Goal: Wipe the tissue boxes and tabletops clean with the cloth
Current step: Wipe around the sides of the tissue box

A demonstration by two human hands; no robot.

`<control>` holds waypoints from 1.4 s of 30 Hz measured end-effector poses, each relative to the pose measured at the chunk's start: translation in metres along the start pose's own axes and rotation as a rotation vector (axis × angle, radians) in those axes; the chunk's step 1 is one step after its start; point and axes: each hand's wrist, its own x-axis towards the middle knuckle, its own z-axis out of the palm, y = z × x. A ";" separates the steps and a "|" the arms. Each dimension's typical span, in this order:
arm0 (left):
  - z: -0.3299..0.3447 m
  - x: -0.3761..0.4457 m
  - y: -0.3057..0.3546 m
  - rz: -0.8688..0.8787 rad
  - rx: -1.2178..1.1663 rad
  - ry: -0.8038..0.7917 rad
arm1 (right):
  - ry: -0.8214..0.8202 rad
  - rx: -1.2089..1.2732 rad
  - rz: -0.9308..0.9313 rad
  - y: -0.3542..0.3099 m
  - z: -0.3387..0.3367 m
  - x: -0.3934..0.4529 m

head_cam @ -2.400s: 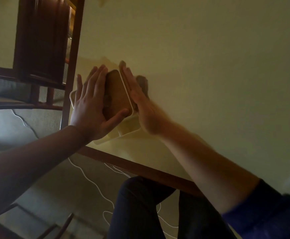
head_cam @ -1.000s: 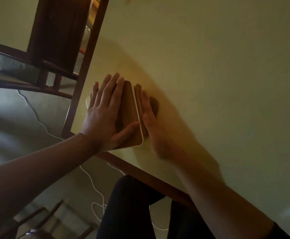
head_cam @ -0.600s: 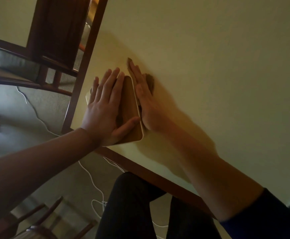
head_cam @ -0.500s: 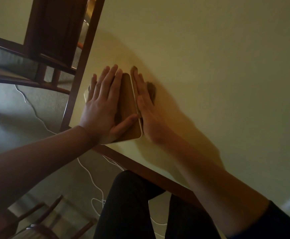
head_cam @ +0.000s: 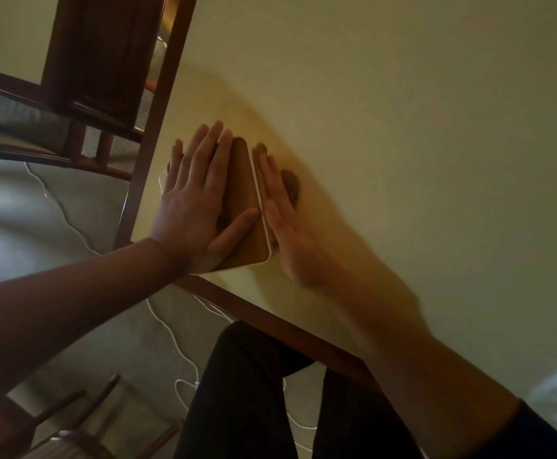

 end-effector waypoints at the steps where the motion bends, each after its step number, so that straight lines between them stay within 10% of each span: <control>1: 0.000 0.000 0.000 0.001 0.002 0.001 | 0.011 -0.011 -0.003 -0.001 -0.002 0.016; 9: 0.002 -0.001 0.001 -0.001 0.010 0.014 | 0.065 -0.103 -0.059 -0.005 -0.008 0.076; 23: 0.000 -0.001 0.002 -0.005 0.012 0.007 | 0.050 0.159 0.069 0.011 0.023 -0.068; 42: 0.001 -0.002 0.004 0.006 0.015 0.042 | 0.068 -0.080 -0.067 -0.002 -0.005 0.047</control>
